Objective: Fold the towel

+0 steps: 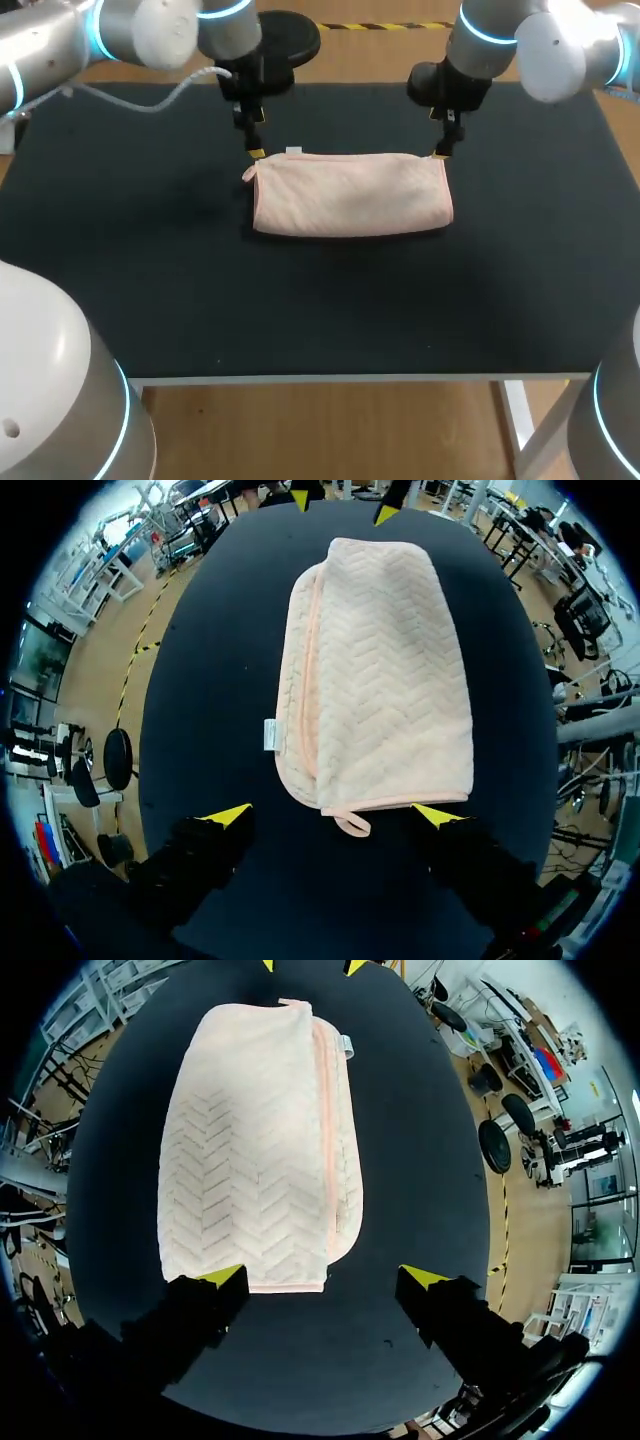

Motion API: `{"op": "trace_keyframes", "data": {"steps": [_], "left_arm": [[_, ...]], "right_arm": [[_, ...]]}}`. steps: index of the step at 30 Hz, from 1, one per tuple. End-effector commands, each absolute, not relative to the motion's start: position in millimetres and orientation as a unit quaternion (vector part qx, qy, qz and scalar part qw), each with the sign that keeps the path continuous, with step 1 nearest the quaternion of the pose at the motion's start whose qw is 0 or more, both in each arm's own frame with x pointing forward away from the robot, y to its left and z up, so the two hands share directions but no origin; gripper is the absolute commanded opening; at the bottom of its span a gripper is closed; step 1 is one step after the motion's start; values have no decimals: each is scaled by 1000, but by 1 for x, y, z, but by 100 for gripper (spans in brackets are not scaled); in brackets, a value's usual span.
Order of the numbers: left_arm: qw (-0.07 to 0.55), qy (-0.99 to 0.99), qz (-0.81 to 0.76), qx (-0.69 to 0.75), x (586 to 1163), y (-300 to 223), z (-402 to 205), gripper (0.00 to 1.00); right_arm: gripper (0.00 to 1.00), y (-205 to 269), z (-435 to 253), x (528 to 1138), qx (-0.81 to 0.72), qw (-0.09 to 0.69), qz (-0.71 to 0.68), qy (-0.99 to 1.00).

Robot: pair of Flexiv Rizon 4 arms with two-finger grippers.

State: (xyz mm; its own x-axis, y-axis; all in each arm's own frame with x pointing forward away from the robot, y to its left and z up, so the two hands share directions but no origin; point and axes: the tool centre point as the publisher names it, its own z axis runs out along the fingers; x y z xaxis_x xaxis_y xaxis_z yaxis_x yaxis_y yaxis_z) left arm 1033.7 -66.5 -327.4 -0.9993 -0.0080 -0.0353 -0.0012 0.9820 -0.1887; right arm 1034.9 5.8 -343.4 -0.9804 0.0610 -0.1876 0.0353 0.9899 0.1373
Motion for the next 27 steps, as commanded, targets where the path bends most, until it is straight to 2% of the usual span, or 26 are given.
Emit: {"op": "trace_keyframes", "data": {"steps": [1, 16, 27], "left_arm": [[50, 955, -284, 72, 1009, -39, -306, 100], [44, 894, -446, -21, 974, -3, -298, 100], [22, 883, -466, -41, 964, 2, -315, 100]], "right_arm": [[100, 6, -342, 1030, 25, 100, 67, 992], [100, 5, -337, 1015, 26, 108, 67, 991], [100, 3, -333, 1006, 8, 122, 61, 991]]}}
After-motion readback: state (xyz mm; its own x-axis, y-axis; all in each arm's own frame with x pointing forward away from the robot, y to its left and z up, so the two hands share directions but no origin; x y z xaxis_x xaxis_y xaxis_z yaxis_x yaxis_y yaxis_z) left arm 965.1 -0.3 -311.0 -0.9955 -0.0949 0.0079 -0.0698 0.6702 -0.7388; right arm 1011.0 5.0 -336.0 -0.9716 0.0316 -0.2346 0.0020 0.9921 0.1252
